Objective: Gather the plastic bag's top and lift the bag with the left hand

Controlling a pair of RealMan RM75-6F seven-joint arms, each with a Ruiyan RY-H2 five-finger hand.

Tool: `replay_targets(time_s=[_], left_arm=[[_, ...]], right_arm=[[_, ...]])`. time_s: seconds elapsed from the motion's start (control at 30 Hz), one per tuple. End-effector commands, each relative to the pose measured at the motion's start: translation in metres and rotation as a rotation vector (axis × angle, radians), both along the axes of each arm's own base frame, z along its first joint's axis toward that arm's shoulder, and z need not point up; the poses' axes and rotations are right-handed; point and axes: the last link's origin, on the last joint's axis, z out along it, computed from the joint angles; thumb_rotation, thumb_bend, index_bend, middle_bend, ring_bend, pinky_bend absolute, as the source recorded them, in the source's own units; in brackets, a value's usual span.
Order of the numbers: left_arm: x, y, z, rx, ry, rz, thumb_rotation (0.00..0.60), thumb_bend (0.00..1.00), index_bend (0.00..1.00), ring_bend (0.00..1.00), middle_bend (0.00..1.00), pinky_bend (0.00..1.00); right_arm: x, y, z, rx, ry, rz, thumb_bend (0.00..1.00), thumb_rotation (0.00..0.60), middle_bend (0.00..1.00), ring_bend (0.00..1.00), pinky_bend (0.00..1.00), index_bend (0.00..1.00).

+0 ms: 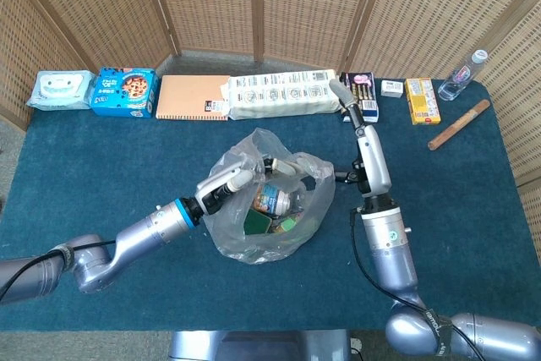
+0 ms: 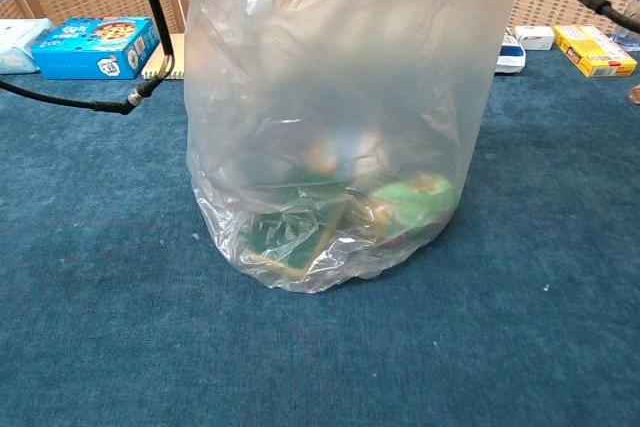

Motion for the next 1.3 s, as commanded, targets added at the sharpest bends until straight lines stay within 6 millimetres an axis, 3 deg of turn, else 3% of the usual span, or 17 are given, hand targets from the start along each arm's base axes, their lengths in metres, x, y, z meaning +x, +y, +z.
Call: replay_targets(time_s=[0.03,0.3,0.93,1.3], left_arm=[[0.004,-0.004,-0.004,-0.017,-0.001,-0.012,0.0,0.14,0.23,0.1,0.17,0.1],[0.006,-0.008,-0.009,-0.037,0.008,-0.018,0.0,0.14,0.23,0.1,0.17,0.1],[-0.008,-0.014,0.001,-0.05,0.002,-0.023,0.0,0.14,0.23,0.1,0.17,0.1],[0.007,-0.006,-0.004,-0.062,-0.018,-0.013,0.0,0.14,0.23,0.1,0.17,0.1]], right_arm=[[0.0,0.0,-0.003,0.009,0.013,0.002,0.02,0.6,0.06,0.02,0.05,0.06],[-0.002,-0.001,-0.008,0.017,0.028,-0.005,0.02,0.6,0.06,0.02,0.05,0.06],[-0.005,-0.021,0.007,-0.038,0.035,-0.051,0.02,0.6,0.06,0.01,0.05,0.06],[0.002,-0.016,0.005,-0.021,0.024,-0.03,0.02,0.6,0.06,0.01,0.05,0.06]])
